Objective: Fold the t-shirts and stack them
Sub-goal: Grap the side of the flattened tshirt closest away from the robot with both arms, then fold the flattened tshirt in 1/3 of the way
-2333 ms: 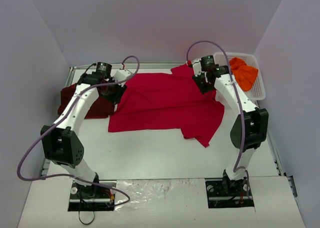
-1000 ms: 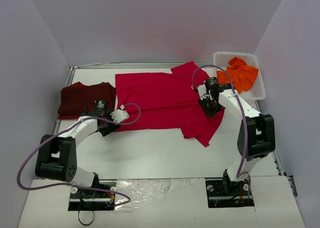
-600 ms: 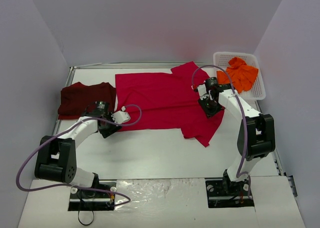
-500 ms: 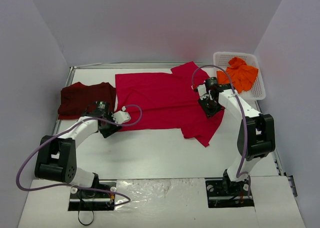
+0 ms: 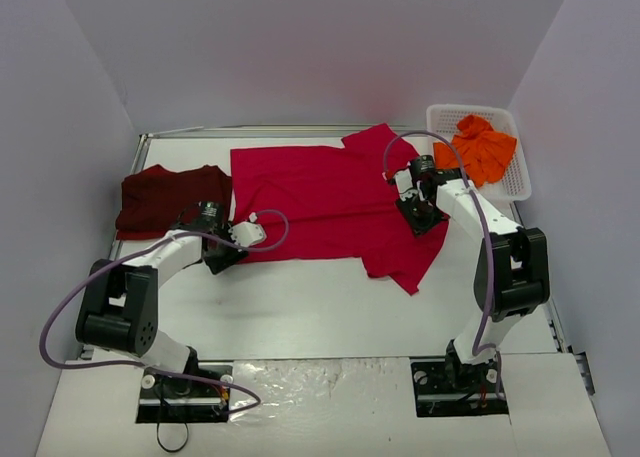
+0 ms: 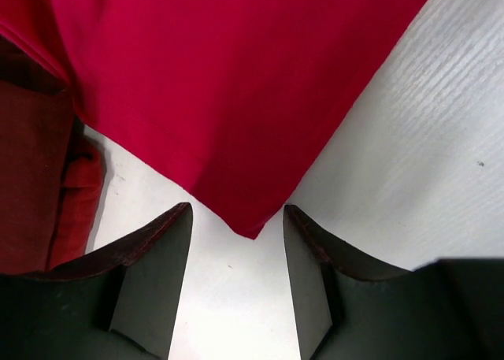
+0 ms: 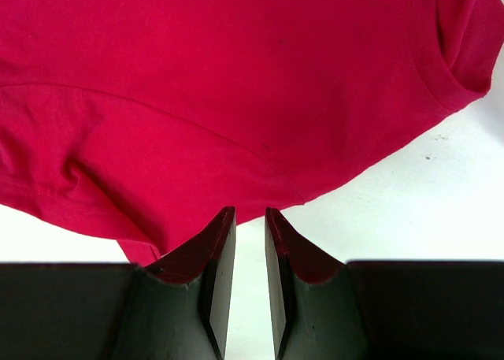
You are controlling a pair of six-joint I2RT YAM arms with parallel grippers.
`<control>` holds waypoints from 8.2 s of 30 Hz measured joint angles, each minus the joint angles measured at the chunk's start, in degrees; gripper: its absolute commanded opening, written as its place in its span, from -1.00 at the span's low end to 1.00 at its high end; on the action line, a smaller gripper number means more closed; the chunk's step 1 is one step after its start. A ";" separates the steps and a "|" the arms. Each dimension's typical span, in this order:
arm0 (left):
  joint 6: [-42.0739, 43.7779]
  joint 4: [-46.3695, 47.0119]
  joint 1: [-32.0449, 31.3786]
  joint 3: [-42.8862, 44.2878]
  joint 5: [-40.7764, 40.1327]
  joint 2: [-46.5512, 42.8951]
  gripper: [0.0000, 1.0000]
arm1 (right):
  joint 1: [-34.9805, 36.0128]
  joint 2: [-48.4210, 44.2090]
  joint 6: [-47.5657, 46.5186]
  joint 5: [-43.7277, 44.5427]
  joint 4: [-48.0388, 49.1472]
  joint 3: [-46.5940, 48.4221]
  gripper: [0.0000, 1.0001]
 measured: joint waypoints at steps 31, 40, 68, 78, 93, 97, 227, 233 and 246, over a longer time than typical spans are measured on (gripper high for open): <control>-3.08 -5.53 -2.10 7.02 -0.70 6.51 -0.95 | 0.37 -0.37 -2.71 -1.95 -3.37 0.00 -0.56; -6.29 -10.93 -2.10 10.10 0.79 6.51 -0.95 | 4.68 -10.23 -8.63 -4.24 -11.93 -5.88 -0.53; -12.96 -14.29 -2.14 14.91 0.83 7.78 -0.95 | 4.87 3.63 -21.66 -7.10 -12.13 -11.52 -0.26; -13.35 -14.47 -2.16 14.91 0.83 8.17 -0.95 | 4.24 5.75 -23.15 -8.85 -12.24 -11.41 -0.26; -13.51 -14.43 -2.21 14.91 0.83 8.44 -0.95 | 4.20 5.97 -25.31 -14.47 -14.62 -9.31 -0.55; -13.51 -14.40 -2.21 14.91 0.83 8.44 -0.95 | 4.20 5.97 -25.59 -15.28 -15.67 -9.29 -0.64; -12.04 -24.74 -0.13 35.87 -0.87 18.14 -0.95 | 1.88 25.68 -11.78 10.49 -13.16 38.95 -1.00; -12.04 -25.53 -0.13 36.50 -0.92 20.13 -0.95 | 1.88 27.32 -11.50 11.10 -12.35 40.33 -1.00; -12.17 -26.10 -0.13 38.38 -1.64 22.80 -0.51 | 1.88 31.56 -10.12 12.33 -10.88 42.53 -0.63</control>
